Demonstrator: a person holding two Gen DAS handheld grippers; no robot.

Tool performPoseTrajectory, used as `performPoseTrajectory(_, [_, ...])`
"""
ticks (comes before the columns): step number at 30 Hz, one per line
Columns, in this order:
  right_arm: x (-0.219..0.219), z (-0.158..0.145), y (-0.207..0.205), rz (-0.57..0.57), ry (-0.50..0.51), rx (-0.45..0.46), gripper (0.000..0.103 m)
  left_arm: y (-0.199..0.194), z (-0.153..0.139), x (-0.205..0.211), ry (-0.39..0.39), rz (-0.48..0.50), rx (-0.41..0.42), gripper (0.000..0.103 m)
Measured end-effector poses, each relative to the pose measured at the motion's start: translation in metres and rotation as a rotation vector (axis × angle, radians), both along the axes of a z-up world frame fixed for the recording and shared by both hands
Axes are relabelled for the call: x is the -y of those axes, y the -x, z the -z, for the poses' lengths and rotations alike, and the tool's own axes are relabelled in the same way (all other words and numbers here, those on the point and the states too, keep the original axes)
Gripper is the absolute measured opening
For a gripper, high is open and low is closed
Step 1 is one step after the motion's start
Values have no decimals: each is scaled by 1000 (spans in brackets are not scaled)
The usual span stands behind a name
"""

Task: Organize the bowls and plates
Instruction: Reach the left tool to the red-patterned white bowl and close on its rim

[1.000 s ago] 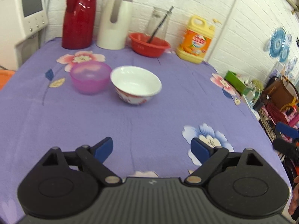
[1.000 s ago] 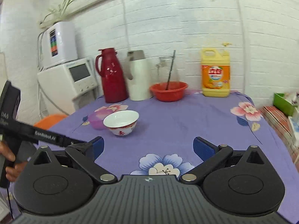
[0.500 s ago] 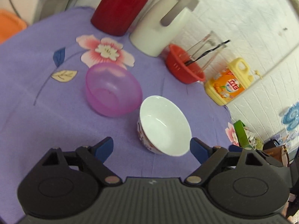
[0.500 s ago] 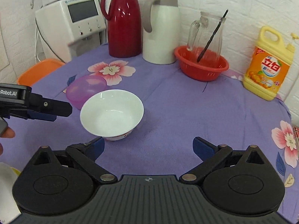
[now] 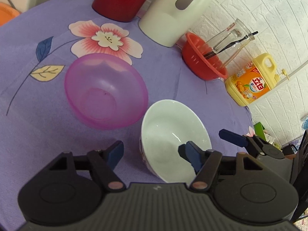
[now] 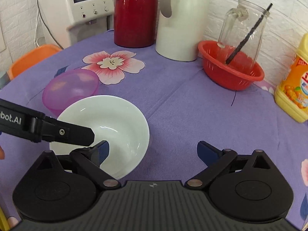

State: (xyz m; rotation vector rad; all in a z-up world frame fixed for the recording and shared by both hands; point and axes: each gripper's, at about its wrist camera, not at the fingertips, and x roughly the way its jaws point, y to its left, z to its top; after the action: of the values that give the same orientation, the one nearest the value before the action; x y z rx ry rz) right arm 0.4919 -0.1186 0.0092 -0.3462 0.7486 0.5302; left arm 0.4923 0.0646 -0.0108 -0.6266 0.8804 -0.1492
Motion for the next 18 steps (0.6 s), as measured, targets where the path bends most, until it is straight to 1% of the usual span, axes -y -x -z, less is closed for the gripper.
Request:
performPoseTrajectory(3, [-7,2,-4,-4,19,4,103,-3,-1,2,-29,-23,1,69])
performPoseTrajectory(5, [-9,4,-7,-6,18,-3,103,-5,0,1,-33,-24,-6,69])
performPoseTrajectory(13, [-14,19,-15,-40,-53,-97,103,-7,3,1,-30,-24,-16,69])
performPoseTrajectory(15, [-14,19,-15,-40,-64,-107,103,-7,3,1,-30,-25,-17,69])
performPoseTrajectory(18, [-14,14,-12,-45,-61,-95,103,-5,0,1,-27,-32,-9,69])
